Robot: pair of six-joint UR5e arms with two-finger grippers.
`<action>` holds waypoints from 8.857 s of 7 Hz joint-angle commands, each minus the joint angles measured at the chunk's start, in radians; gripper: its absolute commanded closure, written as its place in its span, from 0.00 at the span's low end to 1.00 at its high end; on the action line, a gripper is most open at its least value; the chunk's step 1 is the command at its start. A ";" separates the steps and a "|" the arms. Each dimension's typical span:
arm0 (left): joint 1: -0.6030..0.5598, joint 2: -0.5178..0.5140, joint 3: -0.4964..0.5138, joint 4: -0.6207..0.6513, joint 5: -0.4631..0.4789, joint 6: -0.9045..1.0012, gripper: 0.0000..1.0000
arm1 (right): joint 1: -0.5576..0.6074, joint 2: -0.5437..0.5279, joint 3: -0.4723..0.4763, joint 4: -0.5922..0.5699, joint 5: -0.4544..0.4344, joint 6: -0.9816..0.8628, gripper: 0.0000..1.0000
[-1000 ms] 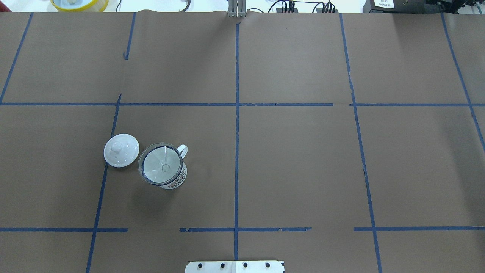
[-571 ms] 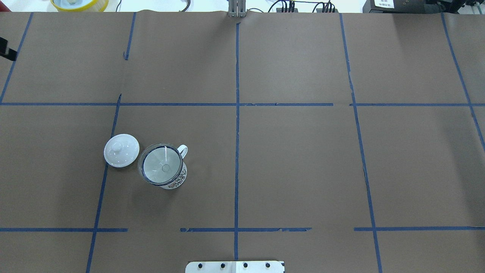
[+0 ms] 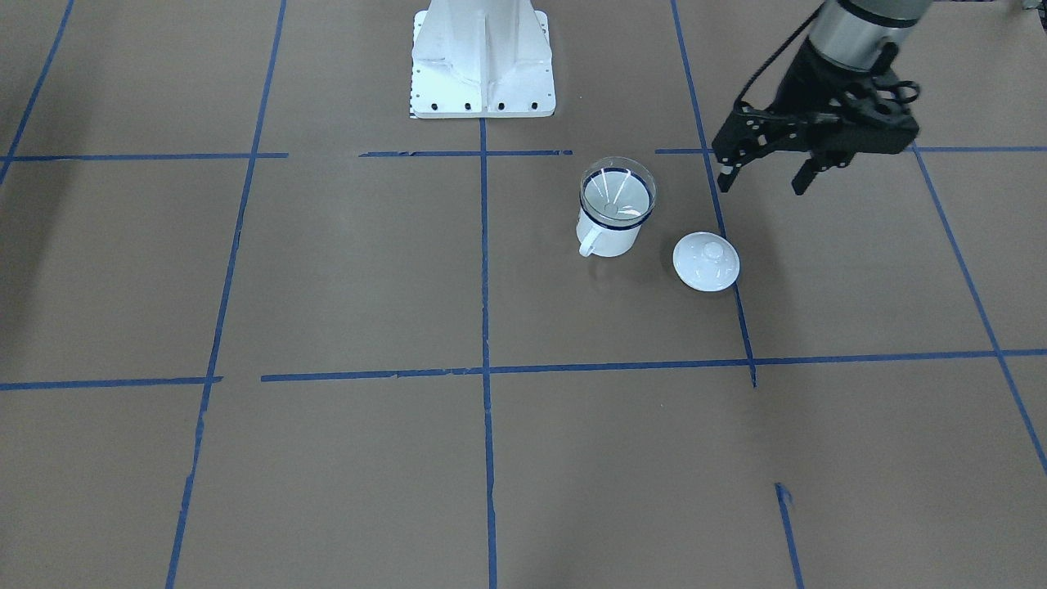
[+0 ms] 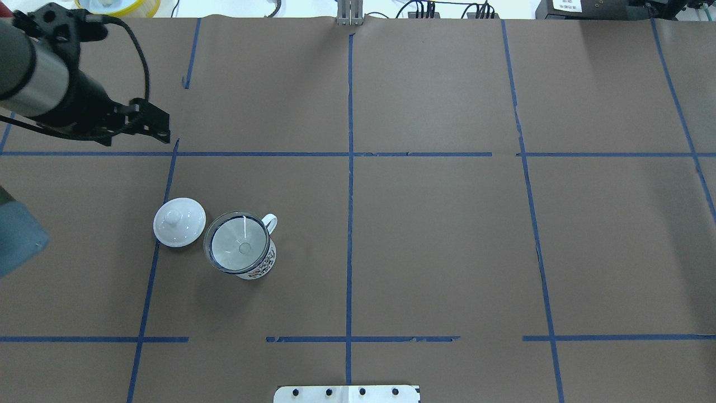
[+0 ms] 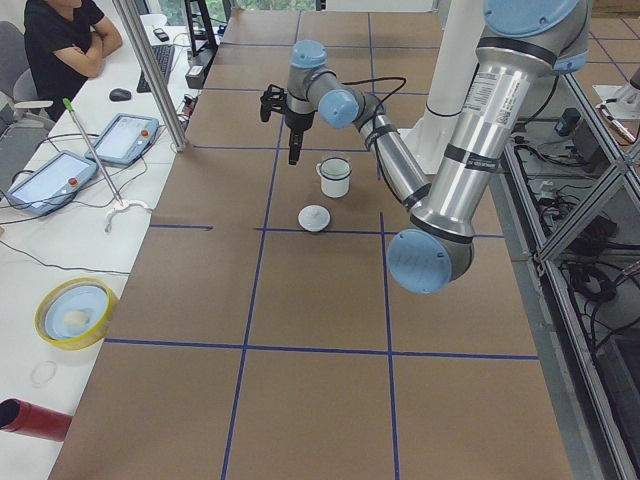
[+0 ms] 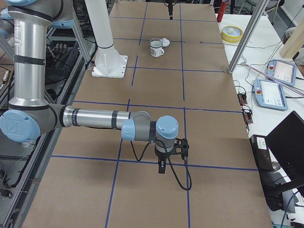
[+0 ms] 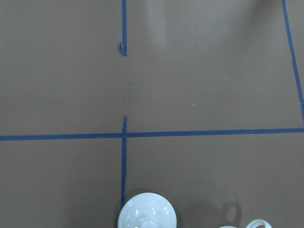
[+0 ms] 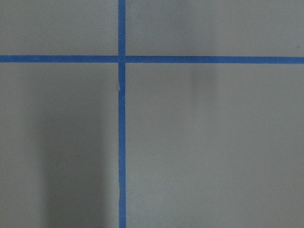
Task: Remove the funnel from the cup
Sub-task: 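Move the left gripper over the clear funnel in the white mug, then lower the left gripper and close it on the funnel rim, then lift the funnel up out of the mug with the left gripper, then carry the funnel farther from the robot, set it down, open gripper, then move the left gripper to the round white lid beside the mug, then grasp the white lid's knob with the left gripper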
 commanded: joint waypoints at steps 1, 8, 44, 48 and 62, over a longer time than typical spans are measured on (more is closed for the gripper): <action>0.153 -0.092 0.006 0.057 0.043 -0.202 0.00 | 0.000 0.000 0.000 0.000 0.000 0.000 0.00; 0.389 -0.129 0.232 -0.113 0.212 -0.409 0.12 | 0.000 0.000 0.000 0.000 0.000 0.000 0.00; 0.105 0.061 0.436 -0.927 0.417 -0.571 0.00 | 0.000 0.000 0.000 0.000 0.000 0.000 0.00; 0.051 0.067 0.279 -0.437 0.164 -0.101 0.00 | 0.000 0.000 0.000 0.000 0.000 0.000 0.00; 0.245 0.285 0.305 -0.681 0.233 -0.245 0.52 | 0.000 0.000 0.000 0.000 0.000 0.000 0.00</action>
